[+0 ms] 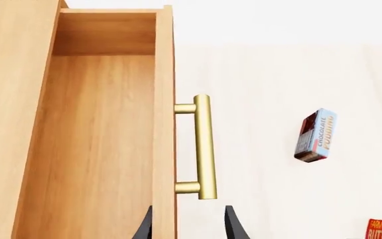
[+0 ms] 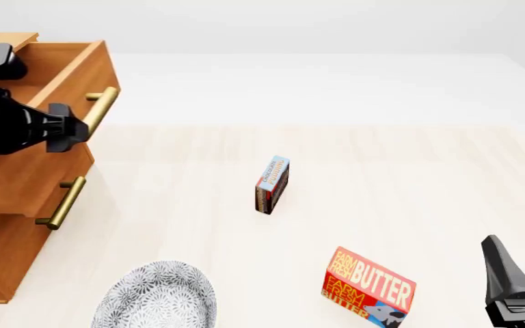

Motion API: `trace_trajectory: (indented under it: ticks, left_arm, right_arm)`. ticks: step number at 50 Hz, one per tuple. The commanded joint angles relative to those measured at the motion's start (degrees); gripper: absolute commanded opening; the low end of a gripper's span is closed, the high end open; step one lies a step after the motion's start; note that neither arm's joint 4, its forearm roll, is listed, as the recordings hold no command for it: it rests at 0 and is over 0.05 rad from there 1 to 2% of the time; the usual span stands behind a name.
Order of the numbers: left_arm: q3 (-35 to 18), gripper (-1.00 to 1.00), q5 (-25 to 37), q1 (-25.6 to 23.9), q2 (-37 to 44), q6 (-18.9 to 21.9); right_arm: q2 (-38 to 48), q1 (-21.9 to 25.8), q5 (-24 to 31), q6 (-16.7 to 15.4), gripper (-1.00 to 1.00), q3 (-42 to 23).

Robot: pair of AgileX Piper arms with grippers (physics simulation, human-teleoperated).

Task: Put the chocolate pudding in the top drawer of the cabinet and close it.

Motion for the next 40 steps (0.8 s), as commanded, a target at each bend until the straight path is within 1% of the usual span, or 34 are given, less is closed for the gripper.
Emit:
trace_trajectory:
  ticks: [1,10,13,14,40]
  left_arm:
    - [-0.14,1.00,-0.38,-1.72,1.20,0.57]
    - [-0.06,1.00,-1.05,-2.39,1.68,0.29]
    - [0.09,1.00,-1.45,-2.94,1.52,-0.46]
    - [0.27,1.00,-1.55,-2.71,1.51,-0.04]
    - [0.43,1.00,-2.31,-5.08,1.91,-0.98]
  right_arm:
    - [0.00,0.00,0.00,0.00,1.00,0.00]
    - [0.00,-0.01,0.00,-0.01,1.00,0.00]
    - [0.00,0.00,0.00,-0.01,1.00,0.00]
    - [0.00,0.00,0.00,0.00,1.00,0.00]
    - [0.01,0.01,0.00,0.00,1.00,0.00]
